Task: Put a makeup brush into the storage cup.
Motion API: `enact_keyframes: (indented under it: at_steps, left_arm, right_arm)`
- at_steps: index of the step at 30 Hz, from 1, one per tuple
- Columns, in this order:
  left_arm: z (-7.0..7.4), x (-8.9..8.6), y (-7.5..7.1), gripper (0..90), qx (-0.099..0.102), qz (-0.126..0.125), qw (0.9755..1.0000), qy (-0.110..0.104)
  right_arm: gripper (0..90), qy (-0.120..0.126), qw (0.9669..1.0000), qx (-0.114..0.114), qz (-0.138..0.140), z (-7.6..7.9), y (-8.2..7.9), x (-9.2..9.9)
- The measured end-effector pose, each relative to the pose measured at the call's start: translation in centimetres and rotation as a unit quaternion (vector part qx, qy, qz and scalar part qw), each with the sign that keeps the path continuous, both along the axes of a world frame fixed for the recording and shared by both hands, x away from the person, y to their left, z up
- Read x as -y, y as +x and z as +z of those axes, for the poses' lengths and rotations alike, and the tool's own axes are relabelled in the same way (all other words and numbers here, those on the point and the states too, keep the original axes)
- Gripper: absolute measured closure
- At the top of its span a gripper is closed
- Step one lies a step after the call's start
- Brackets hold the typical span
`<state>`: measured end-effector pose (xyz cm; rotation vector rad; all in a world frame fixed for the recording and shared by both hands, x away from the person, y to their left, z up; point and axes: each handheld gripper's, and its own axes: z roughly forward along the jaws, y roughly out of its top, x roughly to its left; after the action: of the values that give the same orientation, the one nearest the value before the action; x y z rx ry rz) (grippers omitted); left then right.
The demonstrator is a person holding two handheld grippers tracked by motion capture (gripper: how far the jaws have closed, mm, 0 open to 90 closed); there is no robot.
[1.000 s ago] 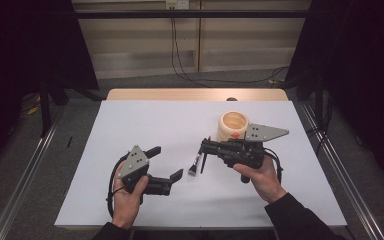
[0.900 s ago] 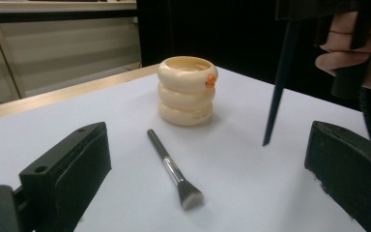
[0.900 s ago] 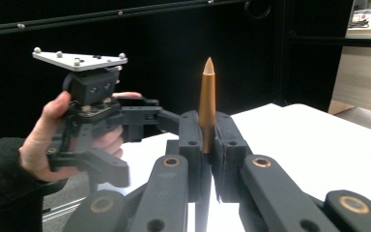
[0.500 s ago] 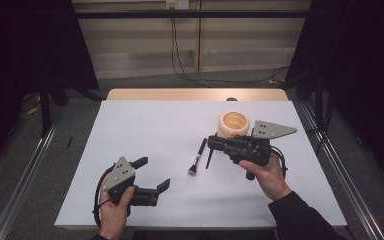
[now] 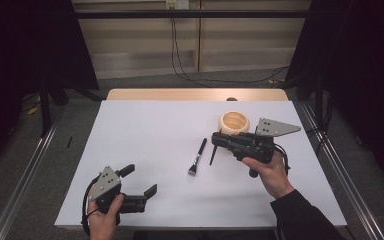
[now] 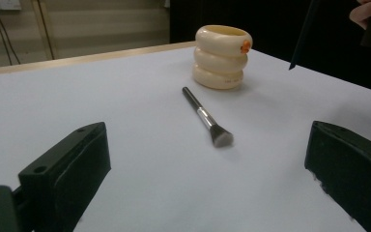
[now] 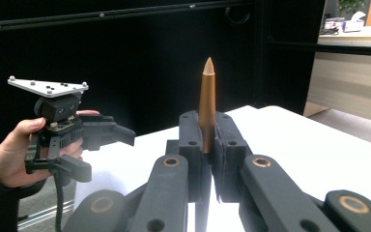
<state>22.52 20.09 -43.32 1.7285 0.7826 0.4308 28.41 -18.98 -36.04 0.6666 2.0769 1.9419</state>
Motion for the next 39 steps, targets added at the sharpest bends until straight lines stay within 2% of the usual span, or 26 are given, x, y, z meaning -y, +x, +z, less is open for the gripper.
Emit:
enact_keyframes:
  at_steps: [6,7,11,16,19,21,25,27,28,31,34,39]
  left_arm:
    - [-0.1,0.0,-0.1,1.5,0.012,0.001,0.9999,0.003]
    - [-0.1,-0.1,0.0,1.5,0.01,0.002,0.9999,-0.002]
    - [-0.1,-0.3,0.1,1.5,0.015,0.007,0.9998,0.006]
    - [-0.1,-0.3,0.1,2.0,0.015,0.011,0.9998,0.005]
    - [-0.1,-0.3,0.1,2.0,0.016,0.009,0.9998,0.006]
    - [-0.1,-0.1,0.0,1.9,0.021,0.005,0.9997,0.015]
    - [-0.1,-0.1,0.1,2.0,0.024,0.005,0.9996,0.012]
    - [-0.1,-0.3,0.3,2.0,0.021,0.004,0.9998,0.0]
    - [-0.1,-0.4,0.4,2.0,0.022,0.005,0.9997,0.003]
    - [-0.1,-0.7,0.6,2.0,0.017,0.005,0.9996,-0.02]
    - [-0.1,-0.8,0.8,1.9,0.025,0.012,0.9996,-0.003]
    - [-0.2,-1.2,1.2,1.9,0.023,0.018,0.9996,-0.006]
  right_arm:
    - [83.9,0.004,0.9999,0.003,-0.013,0.3,0.3,0.8]
    - [83.9,0.007,0.9998,0.003,-0.016,0.3,0.4,0.9]
    - [83.9,0.008,0.9997,0.002,-0.023,0.5,0.9,1.5]
    - [83.9,0.01,0.9993,-0.004,-0.036,0.8,1.6,2.2]
    - [83.9,0.002,0.9992,0.001,-0.041,1.2,1.9,2.4]
    - [83.9,-0.002,0.9989,0.007,-0.047,1.5,2.2,2.7]
    - [83.9,-0.001,0.9983,0.009,-0.058,1.8,2.9,3.3]
    - [83.9,-0.002,0.9981,0.01,-0.06,2.0,3.3,3.6]
    - [83.9,-0.004,0.9979,0.012,-0.064,2.1,3.6,3.7]
    - [83.9,-0.008,0.9975,0.01,-0.07,2.7,4.2,4.2]
    - [83.9,-0.014,0.9966,0.014,-0.08,3.5,5.0,4.8]
    - [83.8,-0.029,0.9945,0.017,-0.099,4.3,6.2,5.4]
